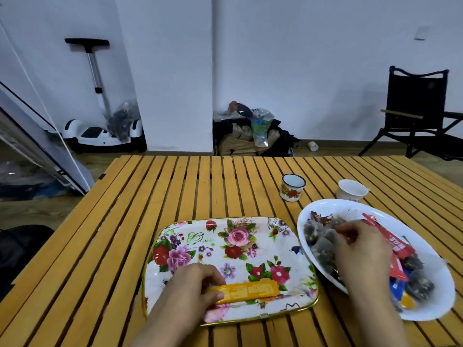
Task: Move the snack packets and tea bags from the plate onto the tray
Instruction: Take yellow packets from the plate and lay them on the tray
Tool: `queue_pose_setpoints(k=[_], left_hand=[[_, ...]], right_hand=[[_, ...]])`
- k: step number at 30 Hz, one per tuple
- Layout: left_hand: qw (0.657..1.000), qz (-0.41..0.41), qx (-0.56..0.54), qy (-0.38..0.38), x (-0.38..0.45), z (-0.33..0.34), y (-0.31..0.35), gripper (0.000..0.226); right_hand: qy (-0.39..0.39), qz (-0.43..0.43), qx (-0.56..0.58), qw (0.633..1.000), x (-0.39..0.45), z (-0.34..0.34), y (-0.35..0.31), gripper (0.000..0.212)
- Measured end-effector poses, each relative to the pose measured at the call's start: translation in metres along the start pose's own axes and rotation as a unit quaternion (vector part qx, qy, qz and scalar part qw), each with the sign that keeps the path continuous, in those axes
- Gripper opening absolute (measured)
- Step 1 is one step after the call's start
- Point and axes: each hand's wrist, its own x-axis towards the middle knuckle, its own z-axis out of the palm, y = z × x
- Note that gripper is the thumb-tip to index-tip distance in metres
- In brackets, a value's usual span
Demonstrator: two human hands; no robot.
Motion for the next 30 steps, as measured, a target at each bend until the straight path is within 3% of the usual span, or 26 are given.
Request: queue_pose_setpoints(k=[2, 4, 8, 17, 24, 30], left_hand=[[1.0, 0.005, 0.005, 0.001, 0.0, 0.005, 0.003, 0.014], [1.0, 0.003, -0.005, -0.001, 0.001, 0.008, 0.004, 0.014], [1.0, -0.006, -0.015, -0.007, 0.002, 0.008, 0.004, 0.014], [1.0, 0.003, -0.012, -0.011, 0.001, 0.006, 0.005, 0.013], [1.0, 0.011, 0.0, -0.008, 0.002, 0.007, 0.007, 0.013], [1.0, 0.009, -0.003, 0.0, 0.003, 0.009, 0.009, 0.014]], right_hand=[[0.047, 0.071, -0.06, 0.995, 0.006, -0.004, 0.021, 0.022], [0.031, 0.119, -0.106, 0.987, 0.006, -0.003, 0.033, 0.027], [-0.039, 0.122, -0.184, 0.974, 0.003, 0.006, 0.038, 0.03], [-0.139, 0.17, -0.215, 0.952, 0.01, 0.008, 0.03, 0.042], [-0.088, 0.148, -0.183, 0.968, 0.01, 0.01, 0.027, 0.032], [0.007, 0.053, -0.078, 0.996, 0.008, 0.01, 0.02, 0.045]])
